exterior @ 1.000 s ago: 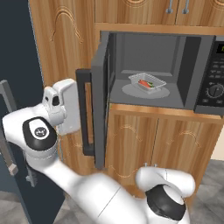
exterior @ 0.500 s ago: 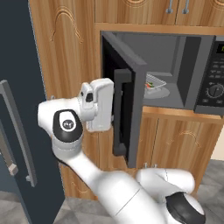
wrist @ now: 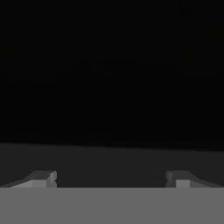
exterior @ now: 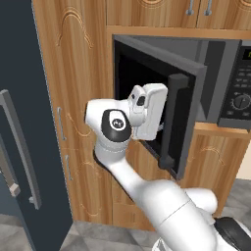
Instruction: Place the tupperware containing the fish and sweet potato meal in the microwave. Close the microwave door and press the start button to reheat the meal.
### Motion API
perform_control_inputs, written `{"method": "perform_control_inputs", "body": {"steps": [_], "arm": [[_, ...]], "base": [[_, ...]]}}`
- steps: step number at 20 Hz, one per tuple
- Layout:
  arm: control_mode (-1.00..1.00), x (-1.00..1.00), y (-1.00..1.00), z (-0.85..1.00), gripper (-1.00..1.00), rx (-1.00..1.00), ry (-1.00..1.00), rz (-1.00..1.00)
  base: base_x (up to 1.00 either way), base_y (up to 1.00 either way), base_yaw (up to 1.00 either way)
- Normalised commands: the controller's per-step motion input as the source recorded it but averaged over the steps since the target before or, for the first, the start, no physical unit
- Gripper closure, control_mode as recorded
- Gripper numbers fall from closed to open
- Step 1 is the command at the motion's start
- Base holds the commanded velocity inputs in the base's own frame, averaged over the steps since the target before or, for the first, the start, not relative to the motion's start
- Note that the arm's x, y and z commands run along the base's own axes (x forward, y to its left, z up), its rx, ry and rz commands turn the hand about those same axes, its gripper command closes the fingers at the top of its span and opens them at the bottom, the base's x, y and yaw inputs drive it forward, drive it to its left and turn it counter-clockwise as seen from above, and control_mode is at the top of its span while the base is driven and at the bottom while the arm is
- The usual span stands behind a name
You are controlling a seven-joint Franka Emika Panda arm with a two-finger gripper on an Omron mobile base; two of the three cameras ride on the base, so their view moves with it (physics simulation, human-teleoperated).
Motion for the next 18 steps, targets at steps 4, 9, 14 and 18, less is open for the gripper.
{"method": "perform_control_inputs", "body": {"steps": [4,9,14,18], "arm": [[-1.00,0.13,-0.98,-0.01,-1.00,0.06,0.00,0.00],[-1.00,0.39,-0.83,-0.03,-1.00,0.05,0.00,0.00],[-1.00,0.69,-0.61,-0.11,-1.00,0.01,0.00,0.02],[-1.00,0.88,-0.44,-0.20,-1.00,0.00,0.00,0.07]], "base": [[0.00,0.00,0.00],[0.00,0.00,0.00],[0.00,0.00,0.00],[0.00,0.00,0.00]]}}
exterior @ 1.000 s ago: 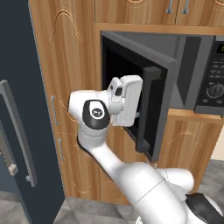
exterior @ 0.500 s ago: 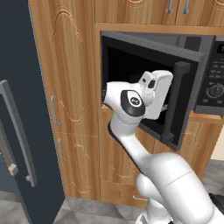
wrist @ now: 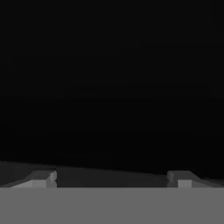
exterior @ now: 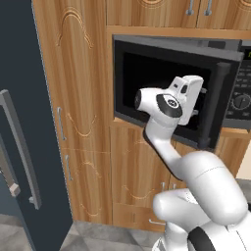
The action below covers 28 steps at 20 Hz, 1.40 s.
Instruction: Place the tupperware containing the fish and sweet potato meal in the microwave. Close the microwave door and press the start button to reheat the meal.
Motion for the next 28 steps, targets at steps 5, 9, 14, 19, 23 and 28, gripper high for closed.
{"method": "perform_control_inputs", "body": {"steps": [5,9,14,19,23,28], "arm": [[-1.00,0.94,-0.43,-0.11,-1.00,0.04,0.00,0.13],[-1.00,0.89,-0.40,0.00,-1.00,0.08,0.00,0.20],[-1.00,0.77,-0.34,0.00,-1.00,0.11,0.00,0.30],[-1.00,0.58,-0.39,0.00,-1.00,0.13,0.00,0.38],[-1.00,0.62,-0.42,0.00,-1.00,0.13,-0.01,0.42],[-1.00,0.39,-0.09,0.00,-1.00,0.05,-0.01,0.35]], "base": [[0.00,0.00,0.00],[0.00,0.00,0.00],[0.00,0.00,0.00],[0.00,0.00,0.00],[0.00,0.00,0.00],[0.00,0.00,0.00]]}}
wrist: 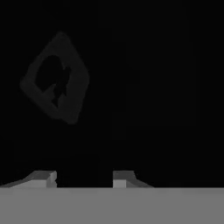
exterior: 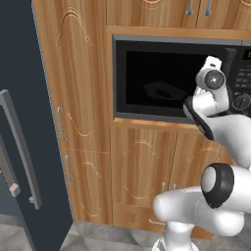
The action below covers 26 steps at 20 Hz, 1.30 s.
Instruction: Place the tupperware containing the fish and sweet potato meal in the microwave. Close the microwave door and press the start button to reheat the meal.
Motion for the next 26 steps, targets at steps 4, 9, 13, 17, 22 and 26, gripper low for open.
{"method": "perform_control_inputs", "body": {"steps": [4,9,13,17,22,26], "arm": [[-1.00,-0.49,0.80,0.02,-1.00,-0.06,0.00,0.12],[-1.00,-0.52,0.74,0.49,-1.00,-0.03,-0.02,0.00],[-1.00,-0.65,0.39,0.47,-1.00,0.06,0.03,0.00],[-1.00,-0.73,0.07,0.38,-1.00,0.32,0.00,-0.09],[-1.00,-0.96,-0.02,0.06,-1.00,0.59,-0.06,-0.29],[-1.00,-0.67,-0.14,-0.10,-1.00,0.66,-0.25,-0.37]], "base": [[0.00,0.00,0.00],[0.00,0.00,0.00],[0.00,0.00,0.00],[0.00,0.00,0.00],[0.00,0.00,0.00],[0.00,0.00,0.00]]}}
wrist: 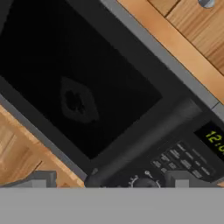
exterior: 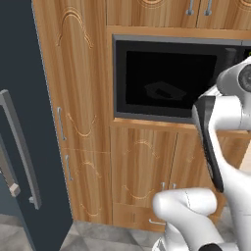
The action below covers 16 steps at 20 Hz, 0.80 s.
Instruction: Place the tupperware containing the fish and sweet potato meal in the microwave. Close the microwave door and press the start button to reheat the meal.
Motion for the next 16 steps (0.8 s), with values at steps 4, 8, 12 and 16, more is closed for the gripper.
{"method": "perform_control_inputs", "body": {"steps": [4,8,12,16], "arm": [[-1.00,-0.47,-0.34,-0.28,-1.00,0.72,-0.28,-0.33],[-1.00,-0.27,-0.44,-0.31,-1.00,0.82,-0.29,-0.22],[-1.00,-0.32,-0.56,-0.31,-1.00,0.84,-0.23,-0.02],[-1.00,-0.35,-0.37,-0.26,-1.00,0.65,-0.18,0.00]], "base": [[0.00,0.00,0.00],[0.00,0.00,0.00],[0.00,0.00,0.00],[0.00,0.00,0.00]]}}
